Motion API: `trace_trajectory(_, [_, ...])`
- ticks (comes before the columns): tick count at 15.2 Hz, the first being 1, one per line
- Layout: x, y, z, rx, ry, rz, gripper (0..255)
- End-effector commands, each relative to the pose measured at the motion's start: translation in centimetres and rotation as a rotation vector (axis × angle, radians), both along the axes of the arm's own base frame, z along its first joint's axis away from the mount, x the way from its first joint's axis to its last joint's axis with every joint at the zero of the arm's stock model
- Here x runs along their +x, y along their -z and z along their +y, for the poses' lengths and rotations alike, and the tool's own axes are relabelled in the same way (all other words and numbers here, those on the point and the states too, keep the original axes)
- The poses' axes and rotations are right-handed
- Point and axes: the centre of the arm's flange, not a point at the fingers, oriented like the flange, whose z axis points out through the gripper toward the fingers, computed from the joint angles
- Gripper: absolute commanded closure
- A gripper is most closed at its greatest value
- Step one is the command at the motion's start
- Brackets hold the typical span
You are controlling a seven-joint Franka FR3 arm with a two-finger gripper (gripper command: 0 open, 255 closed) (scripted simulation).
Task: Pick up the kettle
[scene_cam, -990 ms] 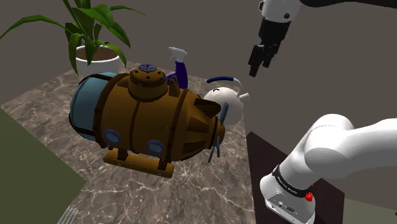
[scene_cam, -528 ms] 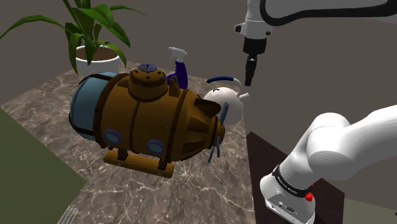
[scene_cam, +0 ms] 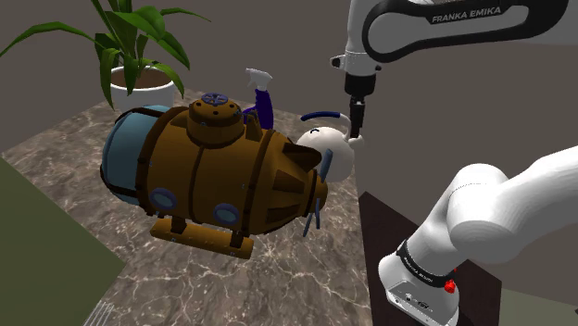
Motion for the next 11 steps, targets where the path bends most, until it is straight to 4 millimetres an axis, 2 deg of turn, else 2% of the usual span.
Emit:
trace_trajectory(1, [-0.03, 0.63, 0.10, 0.000, -0.001, 0.000, 0])
trace_trajectory(2, [-0.03, 0.63, 0.10, 0.000, -0.001, 0.000, 0])
trace_trajectory(3, [0.03, 0.64, 0.10, 0.000, -0.001, 0.000, 255])
trace_trajectory(11, [0.05, 0.72, 0.09, 0.000, -0.001, 0.000, 255])
